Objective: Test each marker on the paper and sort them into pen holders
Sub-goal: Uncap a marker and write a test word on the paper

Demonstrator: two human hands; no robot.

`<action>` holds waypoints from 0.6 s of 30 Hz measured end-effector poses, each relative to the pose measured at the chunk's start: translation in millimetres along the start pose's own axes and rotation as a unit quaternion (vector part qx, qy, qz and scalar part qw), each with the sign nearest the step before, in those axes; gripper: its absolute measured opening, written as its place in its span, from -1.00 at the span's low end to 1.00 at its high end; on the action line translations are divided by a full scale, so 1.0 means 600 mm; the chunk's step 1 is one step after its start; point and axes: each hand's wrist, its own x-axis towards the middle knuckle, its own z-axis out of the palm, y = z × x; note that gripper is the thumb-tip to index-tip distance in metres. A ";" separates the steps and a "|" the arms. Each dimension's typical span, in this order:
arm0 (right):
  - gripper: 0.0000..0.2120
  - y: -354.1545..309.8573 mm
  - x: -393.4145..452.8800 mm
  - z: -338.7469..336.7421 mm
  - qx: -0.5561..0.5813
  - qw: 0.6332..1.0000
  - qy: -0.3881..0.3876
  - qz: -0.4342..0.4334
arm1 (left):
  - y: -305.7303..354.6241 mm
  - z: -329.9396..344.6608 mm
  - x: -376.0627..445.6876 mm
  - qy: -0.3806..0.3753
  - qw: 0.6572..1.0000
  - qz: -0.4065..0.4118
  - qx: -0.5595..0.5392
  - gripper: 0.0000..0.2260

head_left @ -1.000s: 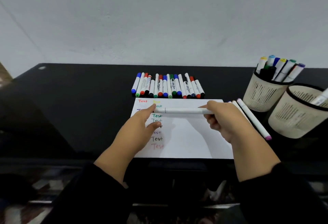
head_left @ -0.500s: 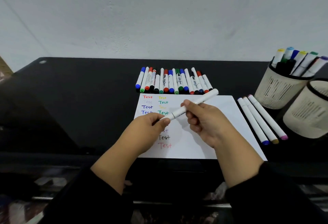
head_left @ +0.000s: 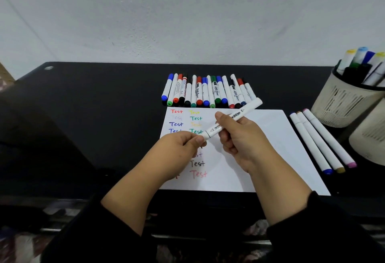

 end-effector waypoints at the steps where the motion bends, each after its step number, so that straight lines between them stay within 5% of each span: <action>1: -0.81 0.000 0.000 0.001 -0.010 1.000 0.000 -0.005 | 0.001 -0.001 0.000 0.000 1.000 -0.003 0.002 -0.77; 18: -0.83 -0.008 0.000 0.008 0.004 0.995 -0.070 -0.077 | 0.005 -0.015 0.007 -0.050 0.998 -0.022 -0.010 -0.74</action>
